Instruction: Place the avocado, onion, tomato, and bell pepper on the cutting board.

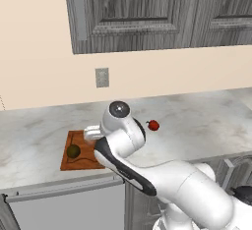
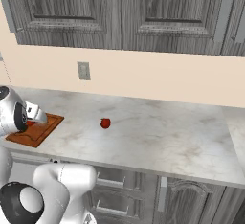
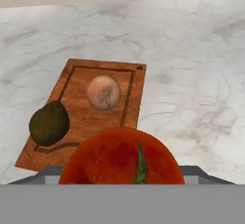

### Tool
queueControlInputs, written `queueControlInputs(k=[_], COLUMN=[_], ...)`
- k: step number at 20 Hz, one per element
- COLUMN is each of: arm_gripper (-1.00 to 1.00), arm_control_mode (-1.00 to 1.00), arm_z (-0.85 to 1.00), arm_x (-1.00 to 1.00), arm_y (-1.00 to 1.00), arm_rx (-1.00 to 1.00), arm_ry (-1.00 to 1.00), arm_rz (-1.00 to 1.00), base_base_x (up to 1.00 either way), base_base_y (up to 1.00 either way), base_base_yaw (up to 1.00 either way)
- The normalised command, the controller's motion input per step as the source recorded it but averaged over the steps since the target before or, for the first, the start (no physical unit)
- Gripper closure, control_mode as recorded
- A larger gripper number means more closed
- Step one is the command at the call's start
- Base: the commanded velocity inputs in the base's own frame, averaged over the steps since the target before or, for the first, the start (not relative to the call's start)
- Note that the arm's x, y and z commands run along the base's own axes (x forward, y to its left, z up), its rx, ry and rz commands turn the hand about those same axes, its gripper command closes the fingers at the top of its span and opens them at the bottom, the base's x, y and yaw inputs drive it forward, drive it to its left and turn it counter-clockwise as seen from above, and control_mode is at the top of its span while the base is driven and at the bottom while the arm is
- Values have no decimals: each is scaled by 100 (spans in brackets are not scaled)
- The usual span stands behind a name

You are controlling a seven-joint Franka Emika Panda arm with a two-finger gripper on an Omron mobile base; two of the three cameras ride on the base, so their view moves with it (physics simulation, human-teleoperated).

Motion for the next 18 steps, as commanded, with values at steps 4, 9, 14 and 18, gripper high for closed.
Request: queueControlInputs(k=[4,9,14,18], arm_gripper=[100,100,100,100], arm_control_mode=[-100,-100,-100,-100], arm_z=[-14,-53,-47,-40], arm_x=[30,7,2,14], arm_y=[31,18,8,0], arm_rx=[7,0,0,0], arm_ry=[23,9,0,0], arm_rz=[0,0,0,0], base_base_x=[0,0,0,0], base_base_y=[0,0,0,0], base_base_yaw=[0,0,0,0])
